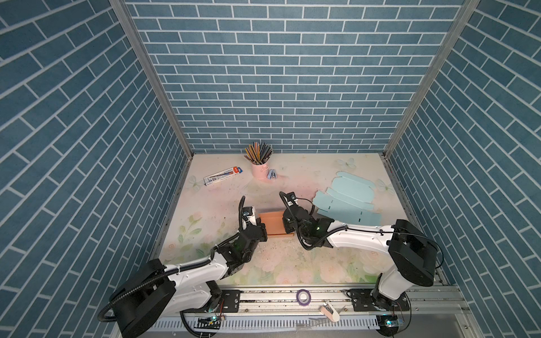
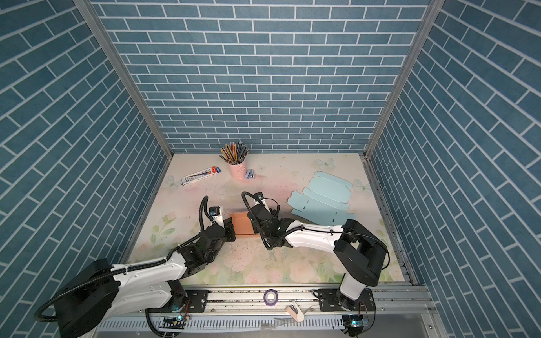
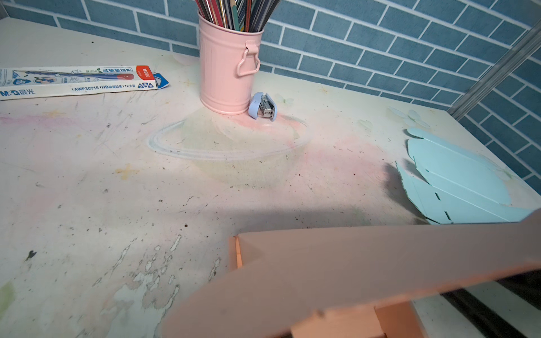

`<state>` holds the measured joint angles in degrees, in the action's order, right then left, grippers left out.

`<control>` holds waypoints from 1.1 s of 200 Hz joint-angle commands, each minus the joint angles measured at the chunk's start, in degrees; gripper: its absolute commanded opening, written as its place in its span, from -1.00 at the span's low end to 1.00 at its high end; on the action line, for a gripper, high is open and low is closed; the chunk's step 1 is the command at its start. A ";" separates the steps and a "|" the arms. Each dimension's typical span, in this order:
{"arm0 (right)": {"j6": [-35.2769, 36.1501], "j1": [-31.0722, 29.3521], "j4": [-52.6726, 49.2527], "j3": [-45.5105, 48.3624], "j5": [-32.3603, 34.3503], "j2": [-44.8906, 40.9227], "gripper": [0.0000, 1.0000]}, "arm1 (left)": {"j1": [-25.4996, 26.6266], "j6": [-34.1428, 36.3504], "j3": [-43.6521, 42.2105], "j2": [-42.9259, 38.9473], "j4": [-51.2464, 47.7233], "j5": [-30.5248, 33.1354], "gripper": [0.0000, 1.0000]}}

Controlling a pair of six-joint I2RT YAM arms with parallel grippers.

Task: Fold the paper box
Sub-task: 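Press the lid down onto the tray with both grippers to close it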

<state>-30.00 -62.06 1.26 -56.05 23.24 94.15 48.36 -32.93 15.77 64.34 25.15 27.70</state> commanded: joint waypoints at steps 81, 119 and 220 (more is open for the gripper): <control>-12.18 1.16 2.12 -0.08 -12.86 -1.88 -0.19 | 3.57 -2.52 0.13 -0.92 -5.13 -1.48 -1.00; -11.66 1.04 -0.32 -0.64 -11.25 -0.76 -0.11 | 3.81 -4.54 0.61 -1.42 -6.96 -0.50 -1.00; -14.90 0.99 0.74 0.44 -13.34 -3.02 -0.13 | 5.25 -5.88 3.45 -2.99 -11.43 -0.53 -1.00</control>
<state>-41.76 -59.90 1.19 -55.42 15.35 92.99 52.01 -35.99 16.67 63.02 19.09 31.70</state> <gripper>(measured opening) 0.435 0.047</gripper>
